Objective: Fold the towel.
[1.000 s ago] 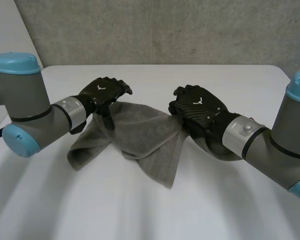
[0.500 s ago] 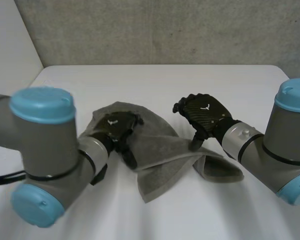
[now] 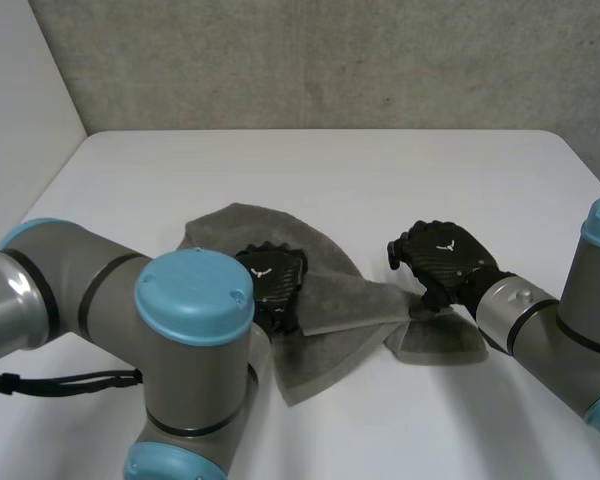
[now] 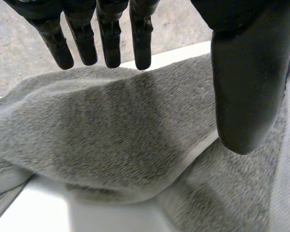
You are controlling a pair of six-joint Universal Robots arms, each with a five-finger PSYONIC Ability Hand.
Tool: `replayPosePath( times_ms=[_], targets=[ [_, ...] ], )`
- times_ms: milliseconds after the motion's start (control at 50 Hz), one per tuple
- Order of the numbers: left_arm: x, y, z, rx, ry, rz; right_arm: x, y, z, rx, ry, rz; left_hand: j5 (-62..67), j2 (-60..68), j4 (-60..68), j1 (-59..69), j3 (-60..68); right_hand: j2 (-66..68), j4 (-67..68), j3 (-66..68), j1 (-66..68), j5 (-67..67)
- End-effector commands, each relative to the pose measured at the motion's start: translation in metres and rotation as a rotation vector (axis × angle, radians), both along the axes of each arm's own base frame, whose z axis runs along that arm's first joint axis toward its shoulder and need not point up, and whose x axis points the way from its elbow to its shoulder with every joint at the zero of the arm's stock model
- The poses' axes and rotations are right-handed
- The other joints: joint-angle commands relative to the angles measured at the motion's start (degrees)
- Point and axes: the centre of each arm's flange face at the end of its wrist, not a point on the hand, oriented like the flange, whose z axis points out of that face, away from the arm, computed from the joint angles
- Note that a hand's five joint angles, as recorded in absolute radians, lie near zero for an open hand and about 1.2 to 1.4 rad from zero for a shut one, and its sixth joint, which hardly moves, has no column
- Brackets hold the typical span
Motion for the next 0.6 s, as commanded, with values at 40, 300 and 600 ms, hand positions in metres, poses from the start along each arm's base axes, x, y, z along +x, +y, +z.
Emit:
replayPosePath(
  times_ms=[40, 300, 600],
  targets=[
    [-0.016, 0.004, -0.011, -0.008, 0.025, -0.002, -0.001, 0.001, -0.009, 0.01, 0.006, -0.004, 0.5, 1.0, -3.2, 1.1, -2.8, 0.5, -4.1, -3.0, 0.2, -0.3],
    [-0.022, 0.019, -0.017, -0.013, 0.041, 0.007, -0.025, 0.0, 0.001, 0.006, 0.006, -0.073, -1.4, -0.8, -3.2, -0.8, -2.8, -7.1, -4.1, -3.0, -7.3, -7.8],
    [-0.033, 0.009, -0.04, -0.059, 0.057, 0.022, -0.031, 0.001, -0.01, 0.066, 0.015, -0.082, -1.4, -0.8, -3.2, -0.8, -2.8, -4.7, -4.1, -3.0, -5.0, -5.5]
  ],
)
